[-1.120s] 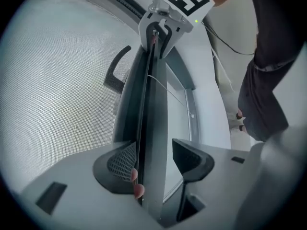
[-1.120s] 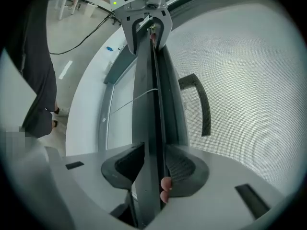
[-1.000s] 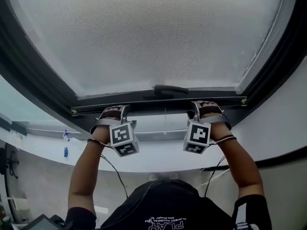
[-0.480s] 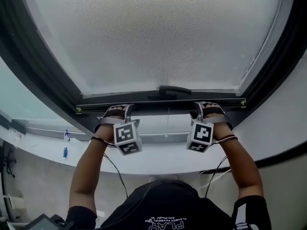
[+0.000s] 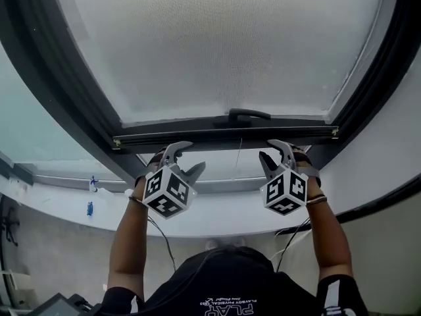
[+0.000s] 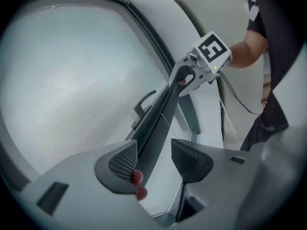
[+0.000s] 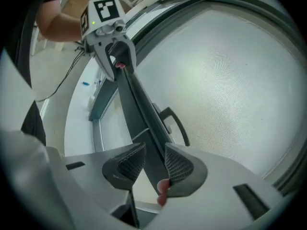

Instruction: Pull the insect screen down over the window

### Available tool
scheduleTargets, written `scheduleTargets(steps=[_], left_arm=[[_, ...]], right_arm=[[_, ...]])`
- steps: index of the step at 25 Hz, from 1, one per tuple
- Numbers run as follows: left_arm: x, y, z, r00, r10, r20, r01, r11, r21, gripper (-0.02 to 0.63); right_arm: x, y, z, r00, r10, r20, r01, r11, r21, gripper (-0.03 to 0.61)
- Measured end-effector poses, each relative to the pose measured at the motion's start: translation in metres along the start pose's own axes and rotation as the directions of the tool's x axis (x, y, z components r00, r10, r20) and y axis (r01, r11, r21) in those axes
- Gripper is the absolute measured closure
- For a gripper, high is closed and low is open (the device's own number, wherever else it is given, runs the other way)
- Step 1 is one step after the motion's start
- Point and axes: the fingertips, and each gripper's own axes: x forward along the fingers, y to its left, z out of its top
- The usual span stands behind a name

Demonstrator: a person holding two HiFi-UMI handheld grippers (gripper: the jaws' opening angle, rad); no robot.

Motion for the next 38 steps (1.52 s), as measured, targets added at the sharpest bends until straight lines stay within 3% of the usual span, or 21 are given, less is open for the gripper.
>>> scheduleTargets(steps=[5,9,12,14,18,21,23,26,29,34,38], left_arm=[[-0.012,-0.016,-0.014,0.996,0.037,0.082,-0.026,0.99,-0.138,0.465],[-0.026,-0.012,-0.016,0.977,0.146,0.155,-0.092,0.945,-0.312,0.567],[-0.038,-0.011,-0.013,0.957,0.232,0.176,-0.151,0.912,-0.382,0.611],[-0.042,-0.017,-0.013,0.949,0.259,0.178,-0.169,0.898,-0.406,0.611],[-0.061,-0.039,-0.01,0.93,0.313,0.192,-0.189,0.856,-0.482,0.611],[-0.075,-0.06,-0.008,0.913,0.364,0.183,-0.216,0.814,-0.54,0.611],[-0.083,-0.077,-0.002,0.906,0.382,0.181,-0.221,0.793,-0.567,0.611],[-0.096,-0.109,0.011,0.902,0.384,0.198,-0.208,0.787,-0.581,0.611],[-0.11,-0.149,0.029,0.901,0.366,0.234,-0.174,0.798,-0.576,0.611],[-0.13,-0.207,0.049,0.897,0.372,0.237,-0.195,0.817,-0.543,0.611],[-0.154,-0.231,0.052,0.886,0.401,0.232,-0.205,0.789,-0.58,0.611]], right_arm=[[-0.018,0.028,0.023,0.986,-0.099,0.135,0.077,0.984,0.162,0.518],[-0.028,0.05,0.035,0.973,-0.127,0.194,0.076,0.965,0.25,0.565],[-0.036,0.062,0.04,0.966,-0.135,0.22,0.063,0.95,0.306,0.572],[-0.039,0.063,0.039,0.96,-0.151,0.237,0.052,0.924,0.378,0.572],[-0.06,0.064,0.033,0.943,-0.211,0.257,0.035,0.831,0.555,0.574],[-0.088,0.068,0.025,0.927,-0.266,0.264,0.046,0.779,0.625,0.574],[-0.109,0.074,0.015,0.915,-0.293,0.279,0.048,0.763,0.645,0.574],[-0.142,0.084,-0.002,0.909,-0.31,0.278,0.062,0.76,0.646,0.574],[-0.171,0.103,-0.03,0.92,-0.302,0.251,0.059,0.739,0.671,0.574],[-0.215,0.123,-0.061,0.918,-0.331,0.218,0.075,0.684,0.726,0.574],[-0.253,0.132,-0.069,0.912,-0.354,0.209,0.061,0.619,0.783,0.574]])
